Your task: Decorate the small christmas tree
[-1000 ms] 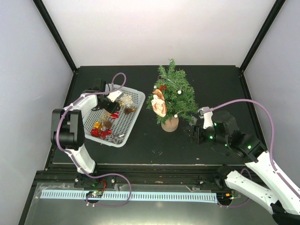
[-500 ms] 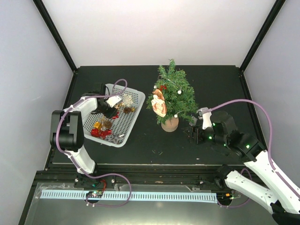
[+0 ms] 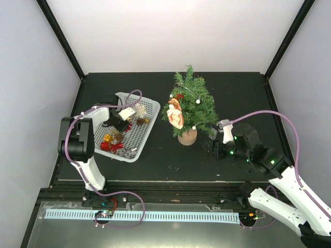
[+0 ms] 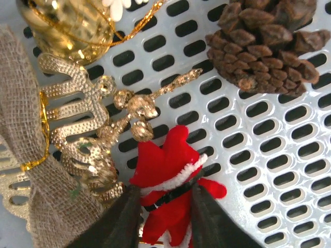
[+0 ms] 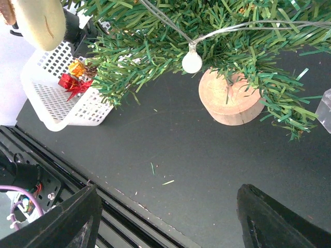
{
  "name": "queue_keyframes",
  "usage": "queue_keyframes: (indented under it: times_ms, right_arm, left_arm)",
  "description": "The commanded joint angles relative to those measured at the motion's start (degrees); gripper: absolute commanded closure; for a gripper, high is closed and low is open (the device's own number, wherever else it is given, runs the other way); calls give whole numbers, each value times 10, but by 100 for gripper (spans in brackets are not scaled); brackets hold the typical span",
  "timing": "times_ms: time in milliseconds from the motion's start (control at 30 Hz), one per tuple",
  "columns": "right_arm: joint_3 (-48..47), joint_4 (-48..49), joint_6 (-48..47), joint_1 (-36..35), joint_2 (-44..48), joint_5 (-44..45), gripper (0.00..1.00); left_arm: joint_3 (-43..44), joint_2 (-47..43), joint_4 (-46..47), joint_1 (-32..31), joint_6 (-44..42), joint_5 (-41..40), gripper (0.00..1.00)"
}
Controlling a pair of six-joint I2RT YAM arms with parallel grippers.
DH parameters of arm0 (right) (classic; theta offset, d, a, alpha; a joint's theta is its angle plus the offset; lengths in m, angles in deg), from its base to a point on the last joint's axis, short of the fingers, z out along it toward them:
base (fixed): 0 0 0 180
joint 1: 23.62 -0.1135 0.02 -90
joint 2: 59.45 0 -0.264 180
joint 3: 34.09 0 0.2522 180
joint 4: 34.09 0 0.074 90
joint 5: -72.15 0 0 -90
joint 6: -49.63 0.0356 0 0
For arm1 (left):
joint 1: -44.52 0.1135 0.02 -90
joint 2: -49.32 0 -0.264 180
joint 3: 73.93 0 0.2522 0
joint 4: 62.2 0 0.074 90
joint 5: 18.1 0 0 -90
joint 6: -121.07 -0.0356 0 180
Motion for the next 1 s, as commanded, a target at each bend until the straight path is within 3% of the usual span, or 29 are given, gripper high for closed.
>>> queue_keyframes:
  times_ms: [0,100,233,800,967]
  right_arm:
    - [5,11,-3,2,5,-4,28]
    - [5,11,-3,2,6,-3,28]
    - [7,12,-1,2,12,-2,28]
    - [-7,-48,-12,2,90,6,28]
    - [-4,-24,-13,2,129,-75,30]
  left_arm:
    - [1,29,-1,-4,-7,-9,81]
    - [4,22,-5,-4,-3,0,93]
    - [15,0,-21,-5,6,20,98]
    - [91,-194,-194,-4,23,200,95]
    - [113,-235,-308,-5,-40,377,95]
